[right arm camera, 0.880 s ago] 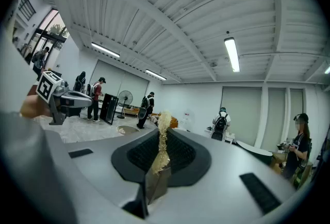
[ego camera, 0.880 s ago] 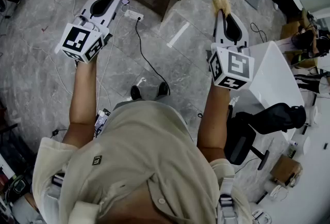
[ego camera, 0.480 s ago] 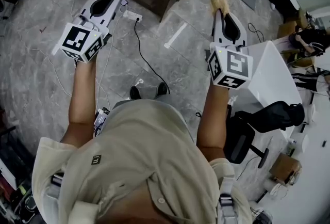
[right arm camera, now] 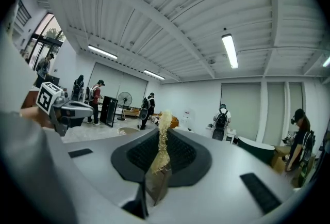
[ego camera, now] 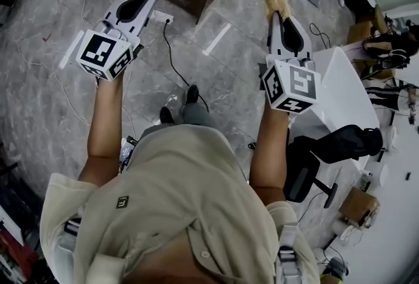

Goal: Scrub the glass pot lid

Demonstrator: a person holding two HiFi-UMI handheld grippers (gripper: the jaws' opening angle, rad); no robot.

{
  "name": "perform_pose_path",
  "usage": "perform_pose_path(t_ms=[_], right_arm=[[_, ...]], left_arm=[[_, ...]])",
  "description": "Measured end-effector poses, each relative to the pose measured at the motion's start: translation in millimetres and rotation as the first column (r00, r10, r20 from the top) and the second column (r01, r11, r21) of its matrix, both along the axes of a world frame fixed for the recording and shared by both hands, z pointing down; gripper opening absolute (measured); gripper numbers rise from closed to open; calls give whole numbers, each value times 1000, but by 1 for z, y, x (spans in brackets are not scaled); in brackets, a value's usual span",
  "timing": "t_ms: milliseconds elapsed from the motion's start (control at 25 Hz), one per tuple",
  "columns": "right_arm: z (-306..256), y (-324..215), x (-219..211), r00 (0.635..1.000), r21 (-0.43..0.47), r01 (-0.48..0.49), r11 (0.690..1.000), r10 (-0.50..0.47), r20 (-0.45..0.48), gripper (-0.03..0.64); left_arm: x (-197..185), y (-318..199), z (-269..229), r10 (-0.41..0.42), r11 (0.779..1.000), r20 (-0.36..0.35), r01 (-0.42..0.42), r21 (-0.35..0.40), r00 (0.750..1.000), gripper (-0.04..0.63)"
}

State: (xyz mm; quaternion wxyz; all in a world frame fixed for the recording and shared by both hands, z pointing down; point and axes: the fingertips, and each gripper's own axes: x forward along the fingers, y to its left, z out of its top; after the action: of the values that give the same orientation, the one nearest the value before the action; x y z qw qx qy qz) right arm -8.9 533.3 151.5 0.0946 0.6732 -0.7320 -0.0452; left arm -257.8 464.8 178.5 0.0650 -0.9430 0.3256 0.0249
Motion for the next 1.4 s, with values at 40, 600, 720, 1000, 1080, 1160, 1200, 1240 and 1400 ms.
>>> perform_pose_path(t_ms=[40, 600, 720, 1000, 1080, 1160, 1200, 1240, 1400], right_arm=[[1, -5, 4, 1000, 4, 0, 1000, 0, 14, 51], [25, -162, 94, 994, -8, 73, 997, -72, 78, 52], [30, -203, 119, 992, -24, 94, 995, -92, 84, 52], [30, -270, 154, 983, -36, 173, 984, -170, 73, 52], [30, -279, 163, 979, -45, 191, 981, -187, 78, 52], [27, -287, 168, 978, -39, 197, 980, -193, 84, 52], [25, -292, 169, 977, -31, 199, 980, -195, 88, 52], [24, -297, 170, 976, -25, 201, 979, -197, 94, 52], [34, -308, 173, 971, -31, 212, 977, -207, 123, 52]], left_arm=[[3, -3, 2, 0, 1000, 8, 0, -4, 1000, 14], [74, -115, 6, -94, 995, 109, 97, -23, 990, 14], [101, -143, 9, -120, 991, 111, 125, -47, 987, 14], [129, -179, 16, -210, 974, 104, 217, -64, 972, 14], [138, -184, 14, -220, 972, 106, 228, -62, 970, 14], [144, -190, 9, -216, 974, 109, 222, -50, 970, 14], [145, -194, 6, -215, 974, 110, 220, -44, 970, 14], [145, -197, 5, -218, 973, 110, 224, -47, 970, 14], [146, -209, 10, -227, 969, 126, 238, -73, 966, 14]])
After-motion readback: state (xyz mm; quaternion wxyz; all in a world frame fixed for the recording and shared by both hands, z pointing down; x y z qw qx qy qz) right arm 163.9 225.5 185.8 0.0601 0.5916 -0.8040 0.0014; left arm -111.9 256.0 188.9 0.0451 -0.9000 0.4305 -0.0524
